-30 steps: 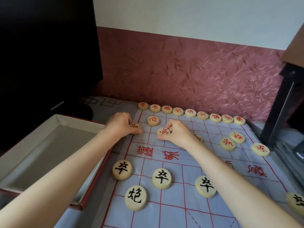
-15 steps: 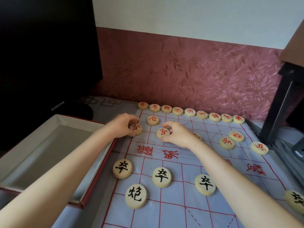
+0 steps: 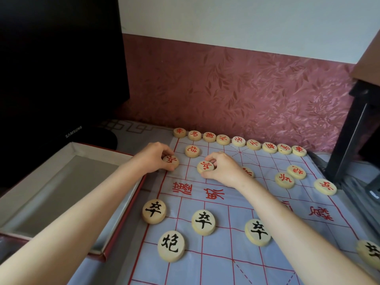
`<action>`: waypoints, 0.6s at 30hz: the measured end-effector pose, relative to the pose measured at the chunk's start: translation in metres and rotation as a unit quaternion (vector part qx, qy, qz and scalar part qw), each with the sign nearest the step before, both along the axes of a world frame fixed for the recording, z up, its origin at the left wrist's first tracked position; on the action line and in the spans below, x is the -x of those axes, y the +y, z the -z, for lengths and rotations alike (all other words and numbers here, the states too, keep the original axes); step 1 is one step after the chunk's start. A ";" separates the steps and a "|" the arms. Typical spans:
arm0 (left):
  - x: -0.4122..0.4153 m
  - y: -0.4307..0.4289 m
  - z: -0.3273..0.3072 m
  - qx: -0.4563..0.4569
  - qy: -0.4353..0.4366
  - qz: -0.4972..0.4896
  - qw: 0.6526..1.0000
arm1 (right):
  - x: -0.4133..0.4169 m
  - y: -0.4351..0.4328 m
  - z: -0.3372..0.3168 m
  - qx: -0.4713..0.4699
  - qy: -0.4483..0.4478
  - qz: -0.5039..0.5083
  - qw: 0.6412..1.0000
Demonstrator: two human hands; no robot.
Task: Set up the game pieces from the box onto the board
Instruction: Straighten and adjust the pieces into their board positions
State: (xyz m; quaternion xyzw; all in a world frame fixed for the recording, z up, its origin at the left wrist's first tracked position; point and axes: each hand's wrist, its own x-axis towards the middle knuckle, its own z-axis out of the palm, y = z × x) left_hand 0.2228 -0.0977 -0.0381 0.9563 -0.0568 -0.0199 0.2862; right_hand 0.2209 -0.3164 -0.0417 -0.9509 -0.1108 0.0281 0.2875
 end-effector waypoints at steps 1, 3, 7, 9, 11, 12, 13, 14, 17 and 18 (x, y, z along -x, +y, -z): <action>0.000 0.000 0.000 0.000 0.000 0.001 1.000 | 0.000 0.000 0.001 -0.003 -0.003 0.002 1.000; -0.001 0.000 0.001 -0.001 0.001 0.003 1.000 | 0.000 0.000 0.002 -0.007 -0.008 0.004 1.000; -0.002 0.001 0.001 0.001 0.004 0.005 1.000 | 0.001 -0.001 0.004 -0.010 -0.009 0.003 1.000; -0.001 0.000 0.000 -0.002 0.003 0.006 1.000 | 0.000 -0.001 0.005 -0.013 -0.012 0.003 1.000; -0.002 -0.001 0.000 -0.006 0.004 0.006 1.000 | 0.001 -0.001 0.006 -0.012 -0.013 0.003 1.000; -0.002 -0.001 0.000 -0.006 0.004 0.004 1.000 | 0.001 -0.001 0.006 -0.012 -0.013 0.002 1.000; -0.002 -0.001 0.000 -0.006 0.005 0.002 1.000 | 0.001 -0.001 0.006 -0.013 -0.013 0.002 1.000; -0.002 -0.001 0.000 -0.006 0.006 0.001 1.000 | 0.001 -0.001 0.006 -0.014 -0.013 0.001 1.000; -0.001 -0.002 0.000 -0.004 0.006 -0.001 1.000 | 0.003 -0.001 0.006 -0.017 -0.015 0.001 1.000; -0.001 -0.002 0.000 -0.003 0.005 -0.003 1.000 | 0.003 -0.002 0.005 -0.018 -0.014 0.000 1.000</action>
